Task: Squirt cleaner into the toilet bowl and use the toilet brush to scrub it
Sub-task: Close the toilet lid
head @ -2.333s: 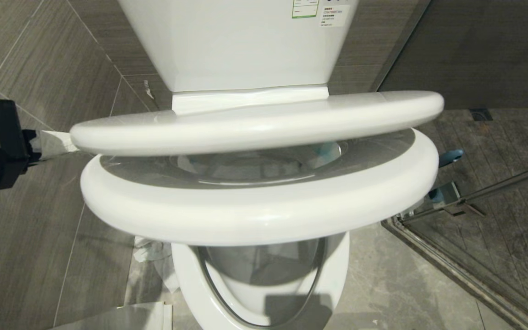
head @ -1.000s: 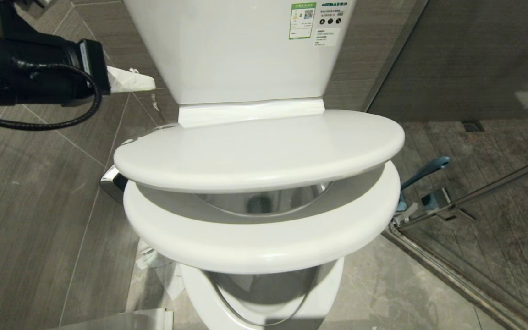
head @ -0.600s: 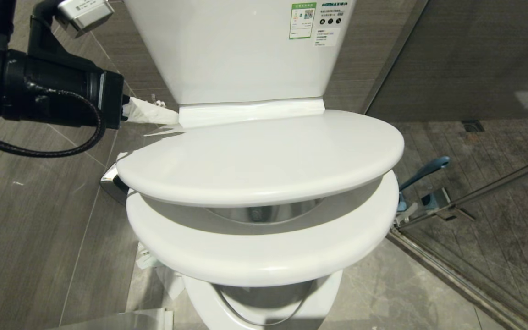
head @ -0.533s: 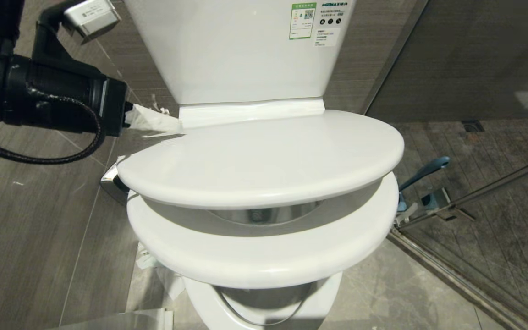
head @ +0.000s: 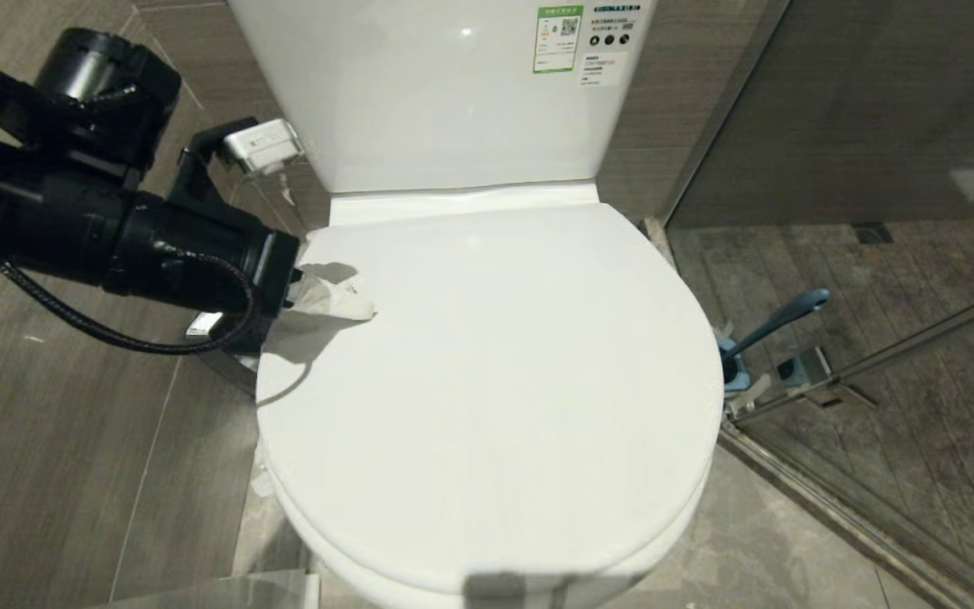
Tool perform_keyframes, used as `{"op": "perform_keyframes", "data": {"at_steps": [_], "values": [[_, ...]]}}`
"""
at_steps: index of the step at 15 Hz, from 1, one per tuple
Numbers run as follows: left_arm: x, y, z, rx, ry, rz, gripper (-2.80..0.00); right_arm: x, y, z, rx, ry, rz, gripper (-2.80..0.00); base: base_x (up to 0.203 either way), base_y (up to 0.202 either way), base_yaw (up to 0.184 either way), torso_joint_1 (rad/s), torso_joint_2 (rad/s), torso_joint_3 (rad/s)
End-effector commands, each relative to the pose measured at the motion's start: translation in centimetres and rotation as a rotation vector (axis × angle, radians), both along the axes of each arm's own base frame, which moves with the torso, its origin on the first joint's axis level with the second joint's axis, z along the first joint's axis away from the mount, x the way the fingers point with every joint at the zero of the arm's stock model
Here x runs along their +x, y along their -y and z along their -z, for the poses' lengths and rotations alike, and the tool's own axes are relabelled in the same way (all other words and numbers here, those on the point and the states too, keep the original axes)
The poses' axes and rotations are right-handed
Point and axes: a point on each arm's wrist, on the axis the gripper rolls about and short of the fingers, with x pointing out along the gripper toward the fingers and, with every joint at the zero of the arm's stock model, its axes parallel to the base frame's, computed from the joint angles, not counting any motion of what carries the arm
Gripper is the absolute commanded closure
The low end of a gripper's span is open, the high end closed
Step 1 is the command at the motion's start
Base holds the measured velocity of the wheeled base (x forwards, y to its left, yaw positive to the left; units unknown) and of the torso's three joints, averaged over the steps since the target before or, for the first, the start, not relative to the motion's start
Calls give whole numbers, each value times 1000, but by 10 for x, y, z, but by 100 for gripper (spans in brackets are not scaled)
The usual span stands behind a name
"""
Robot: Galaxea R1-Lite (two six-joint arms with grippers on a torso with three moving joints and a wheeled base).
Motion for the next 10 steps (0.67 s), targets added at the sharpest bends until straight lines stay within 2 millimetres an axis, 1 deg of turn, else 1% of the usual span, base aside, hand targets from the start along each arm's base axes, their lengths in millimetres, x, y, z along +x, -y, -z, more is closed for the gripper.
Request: {"op": "perform_keyframes", "data": {"at_steps": [1,5,10], "values": [[14,-1,26,31,-96,-17,0,0,0,0,-1,0,-1,0,0,0,0,0,0,0],[27,-8,65,48,-159,-55,0,0,0,0,-1,1,-1,0,0,0,0,0,0,0],[45,-16,112,51,-181,-97,0,0,0,0,-1,-1,-1,0,0,0,0,0,0,0]]}}
